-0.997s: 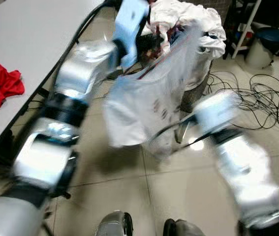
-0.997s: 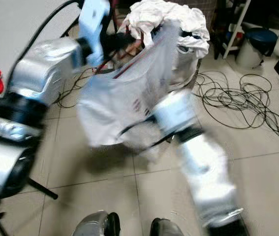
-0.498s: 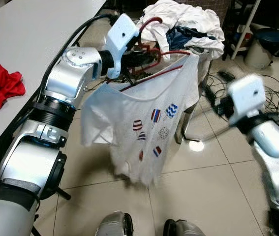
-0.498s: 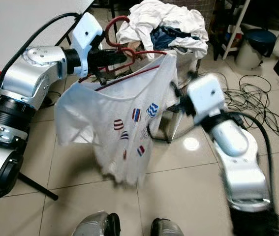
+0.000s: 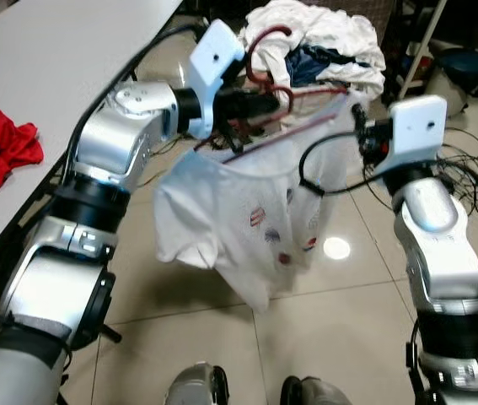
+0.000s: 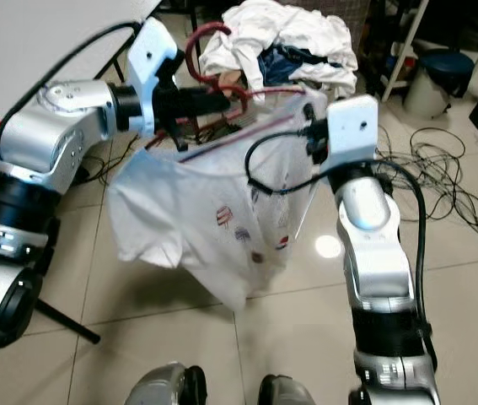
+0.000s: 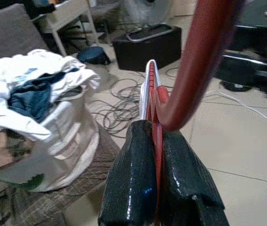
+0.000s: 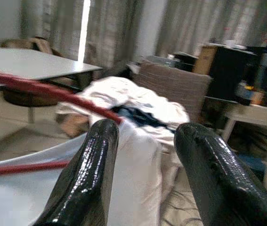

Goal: Hang hanger

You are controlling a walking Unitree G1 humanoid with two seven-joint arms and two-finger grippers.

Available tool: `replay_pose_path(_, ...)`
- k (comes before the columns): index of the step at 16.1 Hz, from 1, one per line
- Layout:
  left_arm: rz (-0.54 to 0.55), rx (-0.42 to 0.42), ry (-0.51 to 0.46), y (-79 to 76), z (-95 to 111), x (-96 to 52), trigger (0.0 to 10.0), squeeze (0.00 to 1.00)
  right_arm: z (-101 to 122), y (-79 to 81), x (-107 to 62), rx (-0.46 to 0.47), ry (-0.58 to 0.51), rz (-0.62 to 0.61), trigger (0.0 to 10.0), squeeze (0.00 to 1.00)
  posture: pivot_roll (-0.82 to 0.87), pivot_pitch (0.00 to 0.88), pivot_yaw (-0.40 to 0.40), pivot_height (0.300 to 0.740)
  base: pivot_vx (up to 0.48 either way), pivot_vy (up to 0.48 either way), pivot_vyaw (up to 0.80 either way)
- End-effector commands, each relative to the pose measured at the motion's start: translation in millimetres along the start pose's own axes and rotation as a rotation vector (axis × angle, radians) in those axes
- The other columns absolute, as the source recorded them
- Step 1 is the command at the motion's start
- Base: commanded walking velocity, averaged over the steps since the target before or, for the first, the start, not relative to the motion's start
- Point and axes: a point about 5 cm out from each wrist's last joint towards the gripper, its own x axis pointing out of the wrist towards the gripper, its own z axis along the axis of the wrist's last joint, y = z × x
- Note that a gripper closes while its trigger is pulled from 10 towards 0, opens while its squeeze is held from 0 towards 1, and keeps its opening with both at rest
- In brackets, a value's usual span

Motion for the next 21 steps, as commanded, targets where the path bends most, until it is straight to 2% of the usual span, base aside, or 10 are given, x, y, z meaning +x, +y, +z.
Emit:
replay_pose_path(1, -0.011, 0.022, -0.027, -2.1, 11, -4.0, 10.0, 0.0, 2, -6.8, 5.5, -0.009, -0.013, -0.06, 10.0, 0.0, -0.09, 0.055, 0.067, 0.74, 0.0, 0.0, 0.0)
replay_pose_path(4, -0.022, -0.023, -0.053, -6.4, 15, -2.8, 10.0, 0.0, -6, -4.5, 6.8, 0.012, 0.013, -0.08, 10.0, 0.0, -0.09, 0.053, 0.061, 0.74, 0.0, 0.0, 0.0)
replay_pose_path(6, -0.037, -0.018, -0.065, -10.7, 18, -1.9, 10.0, 0.0, -5, 1.4, 9.3, 0.091, -0.01, -0.043, 10.0, 0.0, -0.09, 0.052, 0.064, 0.74, 0.0, 0.0, 0.0)
replay_pose_path(11, -0.035, -0.028, -0.077, -11.8, 22, -1.9, 10.0, 0.0, -3, 9.6, 9.9, 0.1, -0.022, -0.008, 10.0, 0.0, -0.09, 0.054, 0.061, 0.74, 0.0, 0.0, 0.0)
replay_pose_path(14, -0.045, -0.05, -0.078, -14.5, 21, -3.0, 10.0, 0.0, -6, 3.4, 12.7, 0.105, -0.009, -0.05, 10.0, 0.0, -0.09, 0.051, 0.059, 0.74, 0.0, 0.0, 0.0)
replay_pose_path(18, -0.043, -0.061, -0.089, -14.4, 24, -4.1, 10.0, 0.0, -12, 4.2, 12.4, 0.11, 0.018, -0.052, 10.0, 0.0, -0.09, 0.047, 0.057, 0.74, 0.0, 0.0, 0.0)
replay_pose_path(19, -0.043, -0.061, -0.089, -14.6, 25, -4.1, 10.0, 0.0, -13, 3.9, 12.2, 0.109, 0.021, -0.059, 9.5, 0.0, -0.09, 0.046, 0.057, 0.74, 0.0, 0.0, 0.0)
replay_pose_path(20, -0.037, -0.059, -0.088, -13.8, 24, -4.2, 10.0, 0.0, -13, 3.7, 11.9, 0.112, 0.026, -0.072, 10.0, 0.0, -0.09, 0.045, 0.058, 0.74, 0.0, 0.0, 0.0)
replay_pose_path(21, -0.034, -0.059, -0.087, -13.4, 24, -4.2, 10.0, 0.0, -13, 3.9, 11.8, 0.113, 0.024, -0.071, 10.0, 0.0, -0.09, 0.045, 0.058, 0.74, 0.0, 0.0, 0.0)
